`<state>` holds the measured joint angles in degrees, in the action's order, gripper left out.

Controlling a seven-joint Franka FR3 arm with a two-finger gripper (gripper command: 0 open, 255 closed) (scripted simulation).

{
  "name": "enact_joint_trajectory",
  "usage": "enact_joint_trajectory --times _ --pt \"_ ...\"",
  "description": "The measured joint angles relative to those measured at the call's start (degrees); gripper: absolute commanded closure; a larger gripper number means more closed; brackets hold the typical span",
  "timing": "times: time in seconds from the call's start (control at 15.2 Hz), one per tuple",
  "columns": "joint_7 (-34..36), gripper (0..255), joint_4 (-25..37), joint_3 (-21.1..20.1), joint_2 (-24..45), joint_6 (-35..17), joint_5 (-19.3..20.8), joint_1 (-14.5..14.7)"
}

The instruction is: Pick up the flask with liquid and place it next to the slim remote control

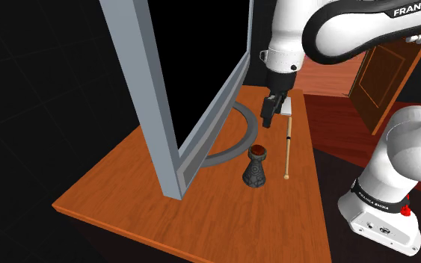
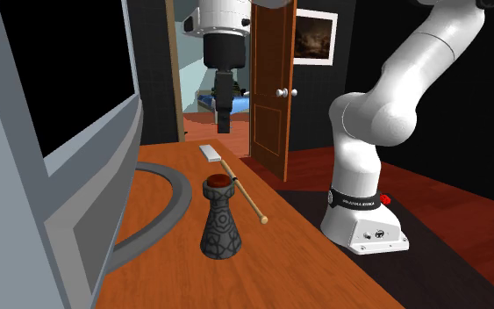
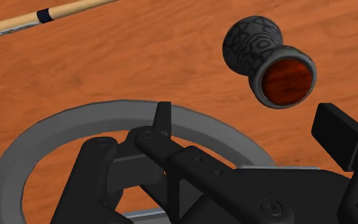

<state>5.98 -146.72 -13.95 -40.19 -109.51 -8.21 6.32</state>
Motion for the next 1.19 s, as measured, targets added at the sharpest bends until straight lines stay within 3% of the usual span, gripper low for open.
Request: enact_joint_trajectory --times 0.4,0.86,1.19 --pt "3.2 0 -3.1 -4.8 6.3 -8.2 -4.4 3.1" --pt "3.2 0 -6.4 -6.1 9.9 -15.0 -5.3 3.3" --pt "3.3 0 -7.0 -6.4 10.6 -16.2 -5.4 3.3"
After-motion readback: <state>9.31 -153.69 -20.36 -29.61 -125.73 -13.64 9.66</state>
